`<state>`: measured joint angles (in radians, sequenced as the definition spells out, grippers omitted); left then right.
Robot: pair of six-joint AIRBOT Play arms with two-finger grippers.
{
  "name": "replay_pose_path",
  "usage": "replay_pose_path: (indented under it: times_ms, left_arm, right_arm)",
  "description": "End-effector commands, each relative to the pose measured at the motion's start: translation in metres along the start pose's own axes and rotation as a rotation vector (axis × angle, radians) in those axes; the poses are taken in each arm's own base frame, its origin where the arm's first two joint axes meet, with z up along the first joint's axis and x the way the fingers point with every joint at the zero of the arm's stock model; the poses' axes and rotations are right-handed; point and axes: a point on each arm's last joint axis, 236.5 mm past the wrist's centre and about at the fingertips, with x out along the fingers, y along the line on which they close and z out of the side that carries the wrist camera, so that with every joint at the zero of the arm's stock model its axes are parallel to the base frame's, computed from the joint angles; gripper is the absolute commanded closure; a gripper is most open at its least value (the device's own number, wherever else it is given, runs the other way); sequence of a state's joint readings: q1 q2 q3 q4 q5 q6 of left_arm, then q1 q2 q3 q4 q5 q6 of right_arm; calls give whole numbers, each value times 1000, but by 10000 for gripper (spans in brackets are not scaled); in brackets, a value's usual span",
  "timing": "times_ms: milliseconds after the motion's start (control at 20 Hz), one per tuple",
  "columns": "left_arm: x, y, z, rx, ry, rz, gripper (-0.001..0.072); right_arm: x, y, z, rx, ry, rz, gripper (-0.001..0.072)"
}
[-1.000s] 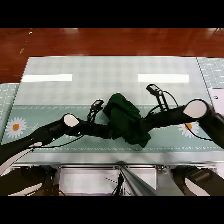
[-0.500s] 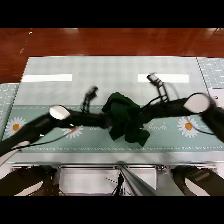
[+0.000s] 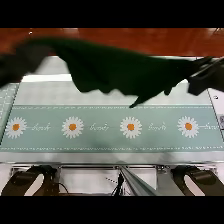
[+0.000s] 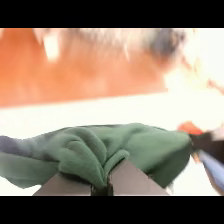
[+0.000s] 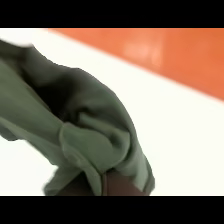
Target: Fold the shirts.
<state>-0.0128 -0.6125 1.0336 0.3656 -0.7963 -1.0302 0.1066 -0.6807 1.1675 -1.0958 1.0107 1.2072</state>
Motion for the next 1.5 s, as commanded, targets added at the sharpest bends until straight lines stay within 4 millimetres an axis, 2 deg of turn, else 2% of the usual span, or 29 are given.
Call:
replay_pose_path:
  times_ms: [0, 100, 200, 300, 400, 550, 750, 900, 1050, 1200, 1400, 1450]
  left_arm:
    - [-47, -53, 77, 129, -201, 3, 683]
    - [-52, -78, 78, 174, -172, -46, 684]
    - [-50, -81, 51, 151, -52, -60, 684]
    - [-49, -68, 3, 73, 156, -29, 684]
    - [-56, -51, -46, 11, 358, 8, 684]
    - [-64, -19, -106, -89, 550, 57, 683]
    - [-62, 33, -185, -311, 670, 119, 682]
    - [-59, 80, -241, -446, 697, 203, 682]
    - [-58, 123, -294, -568, 722, 305, 681]
    - [-55, 138, -340, -611, 821, 332, 681]
    - [-45, 159, -375, -636, 888, 381, 682]
    - [-45, 162, -378, -650, 897, 387, 681]
  right_arm:
    - [-40, 5, 33, 27, -114, -31, 681]
    - [-51, 15, 38, 47, -132, -5, 681]
    - [-56, 20, 27, 69, -87, 3, 681]
    - [-53, 29, -2, 86, 41, 37, 681]
    - [-51, 37, -43, 120, 232, 81, 681]
    - [-43, 36, -99, 162, 491, 114, 681]
    - [-2, 22, -166, 272, 709, 130, 681]
    - [46, 3, -202, 357, 753, 100, 681]
    - [91, -16, -211, 418, 723, 71, 681]
    - [124, -19, -224, 504, 728, 88, 681]
    - [147, -32, -246, 537, 760, 58, 677]
    - [149, -34, -244, 537, 745, 52, 584]
